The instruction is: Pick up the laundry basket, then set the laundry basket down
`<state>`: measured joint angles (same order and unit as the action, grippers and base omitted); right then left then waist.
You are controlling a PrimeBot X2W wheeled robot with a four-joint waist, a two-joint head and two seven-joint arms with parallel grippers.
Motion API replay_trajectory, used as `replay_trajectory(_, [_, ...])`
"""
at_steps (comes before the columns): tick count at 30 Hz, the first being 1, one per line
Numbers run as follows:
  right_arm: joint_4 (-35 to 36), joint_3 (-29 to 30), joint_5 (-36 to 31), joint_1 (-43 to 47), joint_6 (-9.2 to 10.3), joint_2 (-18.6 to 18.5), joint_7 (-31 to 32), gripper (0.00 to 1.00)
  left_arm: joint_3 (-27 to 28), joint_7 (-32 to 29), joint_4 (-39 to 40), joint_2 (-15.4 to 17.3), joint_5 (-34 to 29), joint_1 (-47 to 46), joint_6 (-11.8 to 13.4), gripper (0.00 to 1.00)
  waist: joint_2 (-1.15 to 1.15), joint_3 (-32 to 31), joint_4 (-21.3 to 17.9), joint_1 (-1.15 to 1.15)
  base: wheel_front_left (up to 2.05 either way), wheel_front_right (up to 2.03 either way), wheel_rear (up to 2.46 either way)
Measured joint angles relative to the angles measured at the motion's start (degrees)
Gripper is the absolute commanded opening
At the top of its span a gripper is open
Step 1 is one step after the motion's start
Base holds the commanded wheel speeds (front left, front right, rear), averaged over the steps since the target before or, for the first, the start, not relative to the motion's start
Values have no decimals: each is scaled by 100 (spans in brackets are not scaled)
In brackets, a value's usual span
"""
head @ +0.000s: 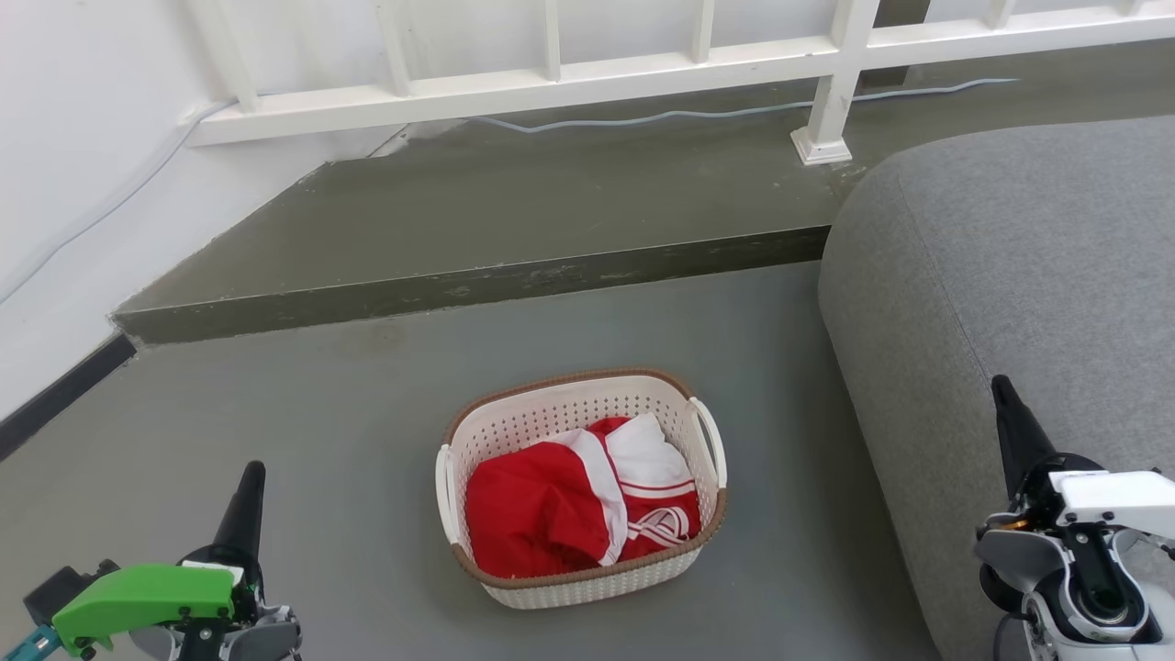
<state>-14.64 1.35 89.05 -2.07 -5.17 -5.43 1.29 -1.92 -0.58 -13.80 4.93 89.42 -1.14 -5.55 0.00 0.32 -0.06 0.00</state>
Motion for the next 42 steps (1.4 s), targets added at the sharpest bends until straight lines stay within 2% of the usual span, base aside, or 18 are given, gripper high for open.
replay_trajectory(9, [-30,181,606,-48,-136,16,135,0,129,-151,-63,5,639,-77,-100,0,0,-12,6,0,0,0,0])
replay_trajectory(42, [-90,203,625,-102,-137,25,136,0,152,-167,-149,5,645,-130,-107,0,0,-15,6,0,0,0,0])
